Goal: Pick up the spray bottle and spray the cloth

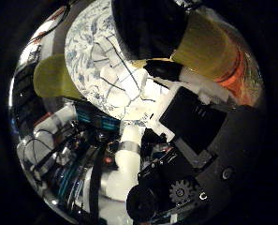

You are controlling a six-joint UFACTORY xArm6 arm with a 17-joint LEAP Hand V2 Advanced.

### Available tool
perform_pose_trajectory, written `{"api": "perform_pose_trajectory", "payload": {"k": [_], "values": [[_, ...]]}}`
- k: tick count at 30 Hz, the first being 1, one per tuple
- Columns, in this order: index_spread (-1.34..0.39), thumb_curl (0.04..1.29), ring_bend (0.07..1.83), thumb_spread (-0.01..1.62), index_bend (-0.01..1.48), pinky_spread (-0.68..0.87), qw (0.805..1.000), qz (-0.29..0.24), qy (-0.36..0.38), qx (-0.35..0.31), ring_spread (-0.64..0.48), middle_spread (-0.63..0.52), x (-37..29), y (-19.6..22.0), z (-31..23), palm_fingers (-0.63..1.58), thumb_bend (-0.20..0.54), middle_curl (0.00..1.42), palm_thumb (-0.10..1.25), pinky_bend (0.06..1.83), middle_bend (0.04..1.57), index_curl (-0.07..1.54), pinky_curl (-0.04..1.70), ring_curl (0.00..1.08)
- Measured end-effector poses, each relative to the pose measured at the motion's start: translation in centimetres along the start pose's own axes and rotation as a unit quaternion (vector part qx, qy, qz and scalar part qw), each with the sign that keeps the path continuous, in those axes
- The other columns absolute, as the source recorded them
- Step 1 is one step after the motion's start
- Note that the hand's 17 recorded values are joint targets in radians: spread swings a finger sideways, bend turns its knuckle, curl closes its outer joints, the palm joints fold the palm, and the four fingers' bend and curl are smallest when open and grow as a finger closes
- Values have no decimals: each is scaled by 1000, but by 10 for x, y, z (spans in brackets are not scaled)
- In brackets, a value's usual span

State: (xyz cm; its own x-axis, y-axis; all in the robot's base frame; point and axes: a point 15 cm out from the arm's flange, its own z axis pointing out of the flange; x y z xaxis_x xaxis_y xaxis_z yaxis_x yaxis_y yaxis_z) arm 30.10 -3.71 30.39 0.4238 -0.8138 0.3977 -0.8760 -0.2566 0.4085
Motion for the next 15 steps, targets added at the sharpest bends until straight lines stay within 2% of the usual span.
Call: {"api": "perform_pose_trajectory", "payload": {"k": [7,12,15], "values": [[-184,503,1363,1085,1207,-202,1000,-3,-2,-1,-207,-95,-4,3,4,1146,-15,636,1013,1069,1418,724,1256,749],[-187,498,1362,1085,1206,-203,999,11,-16,49,-207,-95,0,3,-30,1147,-15,634,1014,1067,1413,725,1258,750],[-186,496,1359,1085,1208,-204,995,9,-56,87,-213,-95,-14,-1,-61,1149,-15,634,1015,1065,1411,725,1258,751]]}}
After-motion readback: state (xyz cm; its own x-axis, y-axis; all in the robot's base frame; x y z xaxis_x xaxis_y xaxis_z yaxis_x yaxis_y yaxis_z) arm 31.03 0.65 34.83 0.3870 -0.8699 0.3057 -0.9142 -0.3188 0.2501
